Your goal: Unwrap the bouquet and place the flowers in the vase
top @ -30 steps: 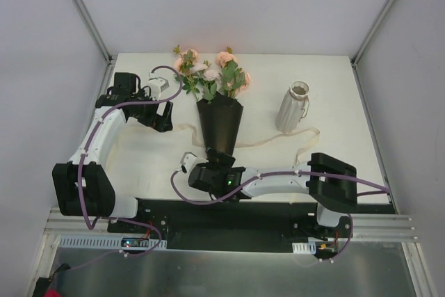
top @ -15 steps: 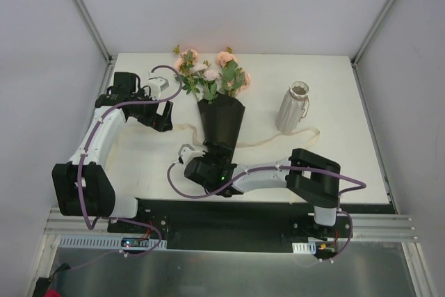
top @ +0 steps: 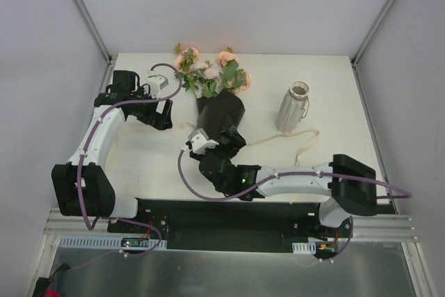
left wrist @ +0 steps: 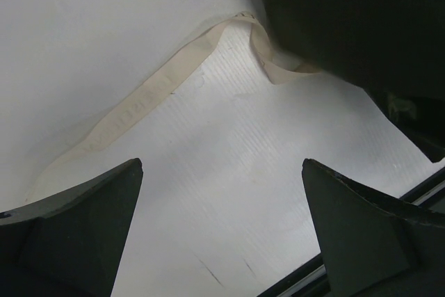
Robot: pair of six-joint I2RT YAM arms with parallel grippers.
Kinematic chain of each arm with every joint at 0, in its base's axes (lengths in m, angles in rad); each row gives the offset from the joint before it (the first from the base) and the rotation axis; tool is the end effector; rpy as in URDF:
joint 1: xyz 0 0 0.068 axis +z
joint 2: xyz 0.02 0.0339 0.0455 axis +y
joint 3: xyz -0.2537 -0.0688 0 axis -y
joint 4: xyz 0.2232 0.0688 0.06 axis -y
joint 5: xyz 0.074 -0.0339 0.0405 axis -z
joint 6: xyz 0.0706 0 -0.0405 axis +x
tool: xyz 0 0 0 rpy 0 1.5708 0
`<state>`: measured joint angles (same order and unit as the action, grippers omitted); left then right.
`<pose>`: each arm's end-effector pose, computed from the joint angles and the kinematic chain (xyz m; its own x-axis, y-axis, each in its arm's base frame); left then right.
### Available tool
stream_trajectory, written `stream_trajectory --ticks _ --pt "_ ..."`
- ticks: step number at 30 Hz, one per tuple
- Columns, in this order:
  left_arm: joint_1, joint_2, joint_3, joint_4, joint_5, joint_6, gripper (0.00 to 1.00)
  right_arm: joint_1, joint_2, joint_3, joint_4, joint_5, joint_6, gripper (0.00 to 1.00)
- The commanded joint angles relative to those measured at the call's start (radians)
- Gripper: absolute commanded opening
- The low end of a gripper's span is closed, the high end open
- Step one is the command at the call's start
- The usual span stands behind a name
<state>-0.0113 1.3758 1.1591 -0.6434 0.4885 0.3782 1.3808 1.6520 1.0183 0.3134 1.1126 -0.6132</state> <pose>0.2903 -0.0364 0.2697 -0.5876 0.3327 -0.7376 0.5736 0.8142 -0.0897 0.1294 0.3375 0.2494 0.1088 -0.7820 -0.6137 -0.2580 0.5740 -0.7771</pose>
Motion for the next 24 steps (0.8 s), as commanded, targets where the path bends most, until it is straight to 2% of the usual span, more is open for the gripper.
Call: stream_trajectory --ticks 1,5,8,11,12,14,15,16,18,22,24 --pt "0.005 -0.034 0.05 -0.033 0.004 0.01 0.99 0.015 -0.19 -0.069 -0.014 0.165 0.078 0.96" --pt "0.005 -0.024 0.071 -0.038 0.005 0.002 0.99 0.043 -0.287 -0.101 -0.221 0.22 0.265 0.96" --pt "0.005 -0.023 0.088 -0.039 0.022 -0.005 0.99 0.061 -0.337 -0.095 -0.44 0.266 0.453 0.96" --pt "0.005 -0.015 0.111 -0.05 0.036 -0.015 0.99 0.066 -0.383 -0.046 -0.741 0.323 0.718 0.96" --pt "-0.001 -0.008 0.117 -0.055 0.044 -0.018 0.99 0.066 -0.394 -0.031 -0.928 0.335 0.809 0.96" --pt "-0.042 0.0 0.131 -0.062 0.041 -0.01 0.99 0.073 -0.411 0.043 -1.173 0.374 1.126 0.96" --pt "-0.059 0.009 0.134 -0.064 0.03 -0.006 0.99 0.08 -0.406 0.072 -1.455 0.386 1.25 0.96" --pt "-0.076 0.015 0.146 -0.064 0.025 -0.004 0.99 0.096 -0.399 0.107 -1.605 0.406 1.526 0.96" --pt "-0.13 0.052 0.169 -0.065 0.012 -0.001 0.99 0.115 -0.355 0.195 -1.959 0.411 1.749 0.96" --pt "-0.193 0.147 0.289 -0.065 0.002 -0.01 0.99 0.126 -0.322 0.217 -1.965 0.371 1.814 0.96" --pt "-0.207 0.202 0.33 -0.071 0.002 -0.024 0.99 0.08 -0.317 0.195 -1.947 0.336 1.897 0.96"
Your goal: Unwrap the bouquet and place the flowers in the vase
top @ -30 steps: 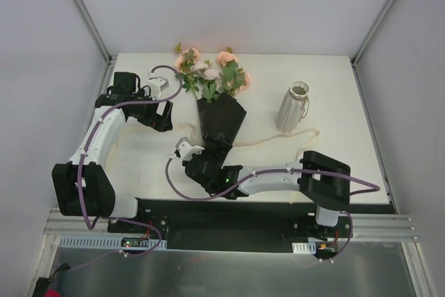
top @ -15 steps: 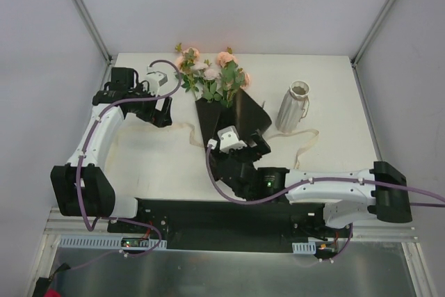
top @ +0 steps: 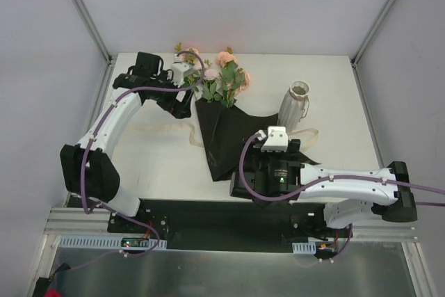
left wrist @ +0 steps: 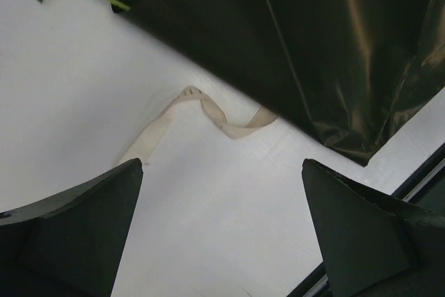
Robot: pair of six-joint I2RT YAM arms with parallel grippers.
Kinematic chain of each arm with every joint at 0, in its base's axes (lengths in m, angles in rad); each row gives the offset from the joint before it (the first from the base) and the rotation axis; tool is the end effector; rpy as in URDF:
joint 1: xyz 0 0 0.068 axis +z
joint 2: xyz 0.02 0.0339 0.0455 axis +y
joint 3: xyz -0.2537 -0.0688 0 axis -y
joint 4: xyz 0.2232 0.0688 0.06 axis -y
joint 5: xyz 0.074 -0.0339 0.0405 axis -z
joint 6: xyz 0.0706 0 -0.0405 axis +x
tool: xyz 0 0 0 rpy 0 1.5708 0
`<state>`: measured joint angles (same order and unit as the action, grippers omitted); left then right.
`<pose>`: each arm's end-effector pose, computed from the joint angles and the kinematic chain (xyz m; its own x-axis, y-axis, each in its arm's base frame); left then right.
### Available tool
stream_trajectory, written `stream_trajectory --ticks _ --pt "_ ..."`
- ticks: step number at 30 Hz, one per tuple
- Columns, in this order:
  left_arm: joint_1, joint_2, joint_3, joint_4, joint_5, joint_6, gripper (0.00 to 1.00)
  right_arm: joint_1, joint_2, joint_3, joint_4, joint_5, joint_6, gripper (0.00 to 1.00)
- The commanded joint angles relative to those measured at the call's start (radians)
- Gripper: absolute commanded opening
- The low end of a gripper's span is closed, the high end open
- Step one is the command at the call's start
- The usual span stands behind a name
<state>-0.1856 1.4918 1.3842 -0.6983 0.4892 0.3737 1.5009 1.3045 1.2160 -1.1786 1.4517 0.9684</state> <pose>0.3111 -0.0922 0.3037 -0.4839 0.4187 -0.7684 0.7082 0.7032 -0.0628 0.0843 0.2001 0.3197 -0.1183 -0.2885 -0.9501 -0.0005 0.9569 -0.2904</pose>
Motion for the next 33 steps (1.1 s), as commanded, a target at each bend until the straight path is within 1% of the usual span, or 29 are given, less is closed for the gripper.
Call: stream_trajectory --ticks 1,2,3,4,5,6,7,8,10,11,12,13,15,16,18,20,24,25,28,30,31,33 --pt "-0.037 0.097 0.134 -0.018 0.012 -0.027 0.99 -0.062 0.018 -0.021 -0.402 -0.066 0.3 0.96" --pt "-0.037 0.105 0.144 -0.017 0.017 -0.035 0.99 -0.086 -0.005 -0.044 -0.304 -0.109 0.22 0.96" --pt "-0.035 0.108 0.145 -0.017 0.023 -0.039 0.99 -0.146 -0.052 -0.08 0.02 -0.163 -0.036 0.96" --pt "-0.037 0.107 0.135 -0.017 0.028 -0.041 0.99 -0.186 -0.167 -0.221 0.21 -0.309 -0.185 0.96" --pt "-0.037 0.104 0.128 -0.015 0.025 -0.038 0.99 -0.238 -0.236 -0.293 0.393 -0.412 -0.291 0.96" --pt "-0.037 0.094 0.121 -0.017 0.02 -0.038 0.99 -0.36 -0.284 -0.367 0.612 -0.507 -0.359 0.96" --pt "-0.035 0.087 0.102 -0.015 0.014 -0.036 0.99 -0.417 -0.313 -0.431 0.663 -0.637 -0.368 0.96" --pt "-0.031 0.075 0.092 -0.015 0.011 -0.035 0.99 -0.47 -0.329 -0.44 0.684 -0.687 -0.381 0.96" --pt "-0.025 0.036 0.061 -0.015 0.012 -0.025 0.99 -0.581 -0.308 -0.438 0.749 -0.781 -0.466 0.96" --pt "-0.023 0.025 0.055 -0.015 0.012 -0.022 0.99 -0.619 -0.285 -0.441 0.775 -0.822 -0.491 0.96" --pt "-0.015 0.001 0.046 -0.015 0.014 -0.022 0.99 -0.698 -0.272 -0.449 0.85 -0.879 -0.506 0.96" --pt "-0.011 -0.008 0.033 -0.015 0.015 -0.022 0.99 -0.734 -0.26 -0.46 0.885 -0.977 -0.517 0.96" --pt "0.0 -0.036 0.019 -0.017 0.02 -0.025 0.99 -0.809 -0.202 -0.466 0.954 -1.043 -0.528 0.96" --pt "0.001 -0.047 0.006 -0.015 0.02 -0.025 0.99 -0.823 -0.179 -0.46 0.965 -1.077 -0.539 0.96" --pt "0.005 -0.07 -0.008 -0.015 0.017 -0.021 0.99 -0.858 -0.111 -0.441 0.99 -1.102 -0.559 0.97" --pt "0.005 -0.085 -0.033 -0.015 0.002 -0.013 0.99 -0.877 -0.08 -0.44 1.011 -1.12 -0.576 0.99" --pt "0.014 -0.125 -0.073 -0.017 -0.011 -0.004 0.99 -0.898 -0.025 -0.435 1.091 -1.129 -0.632 0.87" --pt "0.017 -0.13 -0.079 -0.017 -0.014 -0.005 0.99 -0.897 -0.001 -0.426 1.1 -1.131 -0.648 0.81" --pt "0.021 -0.143 -0.102 -0.015 -0.021 -0.005 0.99 -0.897 0.03 -0.409 1.139 -1.131 -0.697 0.71" --pt "0.02 -0.156 -0.119 -0.015 -0.027 -0.001 0.99 -0.897 0.05 -0.401 1.152 -1.13 -0.72 0.68" --pt "0.02 -0.16 -0.125 -0.017 -0.029 -0.002 0.99 -0.898 0.059 -0.397 1.154 -1.13 -0.726 0.63" --pt "0.02 -0.168 -0.137 -0.017 -0.038 0.002 0.99 -0.897 0.078 -0.385 1.159 -1.133 -0.741 0.59"
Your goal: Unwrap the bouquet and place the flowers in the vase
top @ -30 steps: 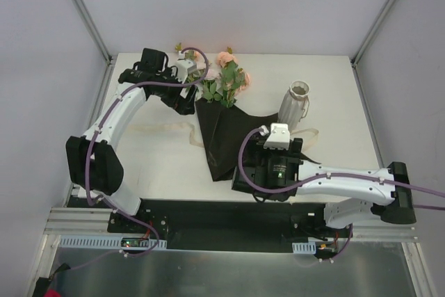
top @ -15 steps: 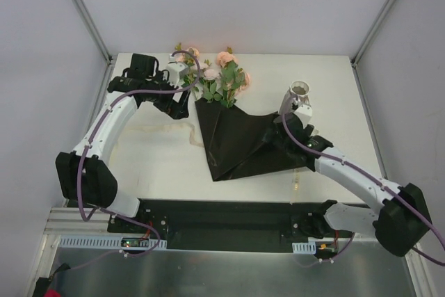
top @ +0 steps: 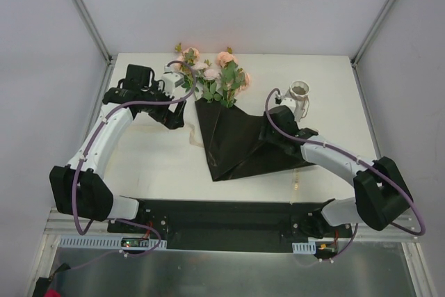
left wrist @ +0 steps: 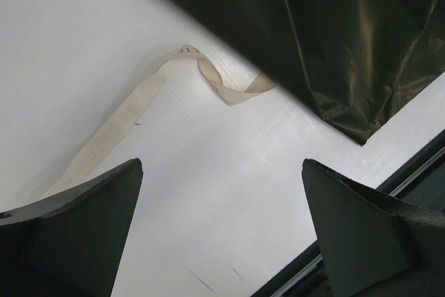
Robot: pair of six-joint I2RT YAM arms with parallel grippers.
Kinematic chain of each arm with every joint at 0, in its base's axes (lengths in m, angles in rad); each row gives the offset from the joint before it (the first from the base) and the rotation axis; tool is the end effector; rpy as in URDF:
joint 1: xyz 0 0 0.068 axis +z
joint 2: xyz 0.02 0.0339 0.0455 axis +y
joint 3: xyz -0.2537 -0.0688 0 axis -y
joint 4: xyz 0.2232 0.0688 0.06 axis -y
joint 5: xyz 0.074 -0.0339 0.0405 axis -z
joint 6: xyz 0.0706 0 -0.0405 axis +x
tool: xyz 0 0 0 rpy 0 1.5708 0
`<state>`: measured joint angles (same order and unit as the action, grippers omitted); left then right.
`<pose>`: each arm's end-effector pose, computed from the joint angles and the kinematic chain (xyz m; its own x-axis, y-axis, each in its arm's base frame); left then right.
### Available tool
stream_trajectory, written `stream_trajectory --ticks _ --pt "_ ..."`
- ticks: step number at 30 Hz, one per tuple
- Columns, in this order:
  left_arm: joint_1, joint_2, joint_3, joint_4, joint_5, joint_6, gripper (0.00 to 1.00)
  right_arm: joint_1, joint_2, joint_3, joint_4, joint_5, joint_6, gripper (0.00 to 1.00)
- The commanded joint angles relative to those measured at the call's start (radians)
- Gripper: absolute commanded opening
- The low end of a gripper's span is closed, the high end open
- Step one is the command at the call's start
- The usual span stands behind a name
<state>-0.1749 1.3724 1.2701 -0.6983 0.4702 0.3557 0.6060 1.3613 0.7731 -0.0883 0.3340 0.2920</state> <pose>0.2835 -0.0826 0.3008 -0.5004 0.4037 -0.7659 0.6828 0.7280 -0.0624 0.2564 0.1495 0.1996 -0.5872 -0.0761 -0.8058 -0.1660 0.9857 0.0279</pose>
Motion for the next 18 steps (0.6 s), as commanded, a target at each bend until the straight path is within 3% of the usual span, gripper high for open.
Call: stream_trajectory --ticks 1,9,18 --pt "0.011 -0.052 -0.026 -0.017 -0.021 0.02 0.99 0.0 0.025 0.061 0.07 -0.015 -0.074 0.54" --pt "0.015 -0.064 -0.038 -0.015 -0.025 0.016 0.99 0.026 0.045 0.086 0.073 0.0 -0.129 0.19" --pt "0.017 -0.078 -0.028 -0.015 -0.039 0.005 0.99 0.123 0.062 0.245 0.027 0.002 -0.227 0.01"
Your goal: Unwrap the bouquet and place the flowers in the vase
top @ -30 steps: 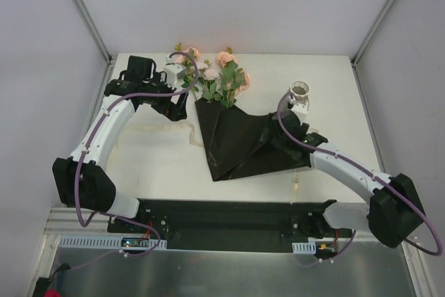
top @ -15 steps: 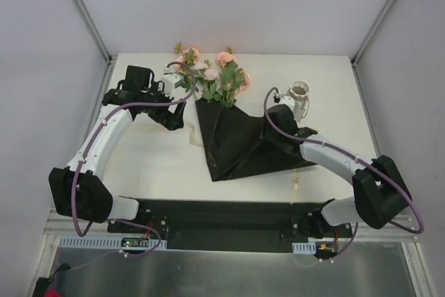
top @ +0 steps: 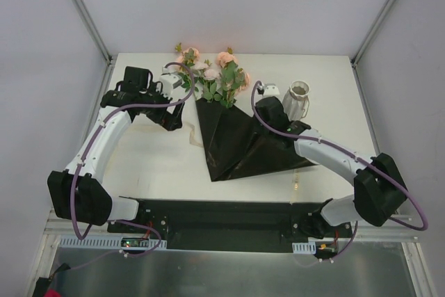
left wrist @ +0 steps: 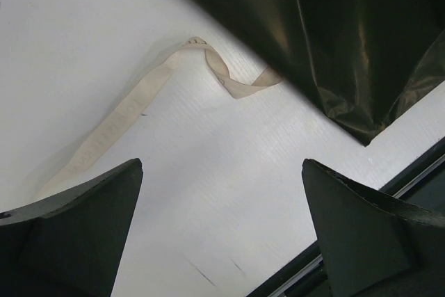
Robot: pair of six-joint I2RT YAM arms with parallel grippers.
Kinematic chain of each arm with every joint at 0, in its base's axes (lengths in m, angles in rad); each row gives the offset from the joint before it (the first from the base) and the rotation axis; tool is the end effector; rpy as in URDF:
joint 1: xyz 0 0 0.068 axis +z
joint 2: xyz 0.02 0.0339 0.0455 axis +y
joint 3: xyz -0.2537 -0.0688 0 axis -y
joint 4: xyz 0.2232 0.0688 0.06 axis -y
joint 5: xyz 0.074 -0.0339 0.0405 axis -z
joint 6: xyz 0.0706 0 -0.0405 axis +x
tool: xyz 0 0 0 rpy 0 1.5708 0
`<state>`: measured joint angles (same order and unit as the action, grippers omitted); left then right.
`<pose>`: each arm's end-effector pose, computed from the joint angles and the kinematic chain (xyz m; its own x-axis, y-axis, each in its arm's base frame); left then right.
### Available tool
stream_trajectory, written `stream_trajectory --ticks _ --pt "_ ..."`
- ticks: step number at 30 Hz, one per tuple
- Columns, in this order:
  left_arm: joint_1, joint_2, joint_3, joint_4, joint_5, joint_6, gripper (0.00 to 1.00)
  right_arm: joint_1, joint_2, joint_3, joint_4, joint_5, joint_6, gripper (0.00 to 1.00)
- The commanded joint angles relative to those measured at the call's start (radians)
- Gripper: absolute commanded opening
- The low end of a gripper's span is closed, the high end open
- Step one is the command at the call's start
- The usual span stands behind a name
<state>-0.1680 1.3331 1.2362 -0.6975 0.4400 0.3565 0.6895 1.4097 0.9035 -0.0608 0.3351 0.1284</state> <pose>0.2758 -0.0773 0.2998 -0.5037 0.4057 -0.7627 0.6630 0.7475 -0.0402 0.2634 0.1871 0.2326 -0.4605 -0.2230 -0.8592 -0.3305 0.9414 -0.0672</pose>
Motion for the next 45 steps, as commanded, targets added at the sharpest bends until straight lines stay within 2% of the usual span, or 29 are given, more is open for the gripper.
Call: stream_trajectory --ticks 1,4,7,11,12,15,22,27,29,31,32,33,36,39,42,43,45 --pt "0.01 -0.041 0.008 -0.016 -0.012 -0.001 0.99 0.05 0.03 0.159 -0.005 -0.004 -0.073 0.01" --pt "0.013 -0.045 0.02 -0.011 -0.055 -0.028 0.99 0.113 0.064 0.262 -0.016 -0.021 -0.116 0.01" --pt "0.041 -0.046 0.048 0.016 -0.184 -0.112 0.99 0.185 0.133 0.357 -0.036 -0.05 -0.165 0.01" --pt "0.18 -0.081 0.086 0.075 -0.19 -0.258 0.99 0.269 0.233 0.527 -0.039 -0.111 -0.187 0.01" --pt "0.252 -0.087 0.1 0.078 -0.181 -0.28 0.99 0.28 0.277 0.55 -0.039 -0.135 -0.188 0.01" --pt "0.324 -0.113 0.097 0.084 -0.176 -0.309 0.99 0.32 0.359 0.635 -0.03 -0.189 -0.178 0.01" --pt "0.361 -0.219 0.02 0.111 -0.231 -0.327 0.99 0.401 0.524 0.808 0.007 -0.307 -0.098 0.01" --pt "0.364 -0.285 0.006 0.119 -0.432 -0.355 0.99 0.415 0.598 0.911 0.042 -0.45 -0.05 0.02" --pt "0.366 -0.311 0.005 0.122 -0.435 -0.355 0.99 0.409 0.638 0.963 0.056 -0.505 -0.03 0.09" --pt "0.364 -0.327 0.006 0.122 -0.457 -0.355 0.99 0.401 0.667 0.997 0.056 -0.591 0.011 0.4" --pt "0.367 -0.331 0.011 0.122 -0.463 -0.355 0.99 0.394 0.679 1.021 0.055 -0.617 0.026 0.49" --pt "0.366 -0.337 0.012 0.121 -0.471 -0.355 0.99 0.389 0.693 1.023 0.055 -0.657 0.036 0.64" --pt "0.366 -0.359 0.019 0.122 -0.457 -0.349 0.99 0.375 0.651 0.965 0.056 -0.656 0.042 0.83" --pt "0.366 -0.361 0.031 0.122 -0.416 -0.332 0.99 0.331 0.565 0.817 0.091 -0.607 0.048 0.9" --pt "0.364 -0.344 0.054 0.115 -0.237 -0.304 0.99 0.269 0.438 0.703 0.093 -0.564 0.031 0.91" --pt "0.358 -0.316 0.063 0.106 -0.072 -0.288 0.99 0.249 0.367 0.631 0.087 -0.55 0.027 0.9" --pt "0.314 -0.264 0.098 0.073 0.02 -0.262 0.99 0.182 0.313 0.588 0.066 -0.506 0.016 0.89"
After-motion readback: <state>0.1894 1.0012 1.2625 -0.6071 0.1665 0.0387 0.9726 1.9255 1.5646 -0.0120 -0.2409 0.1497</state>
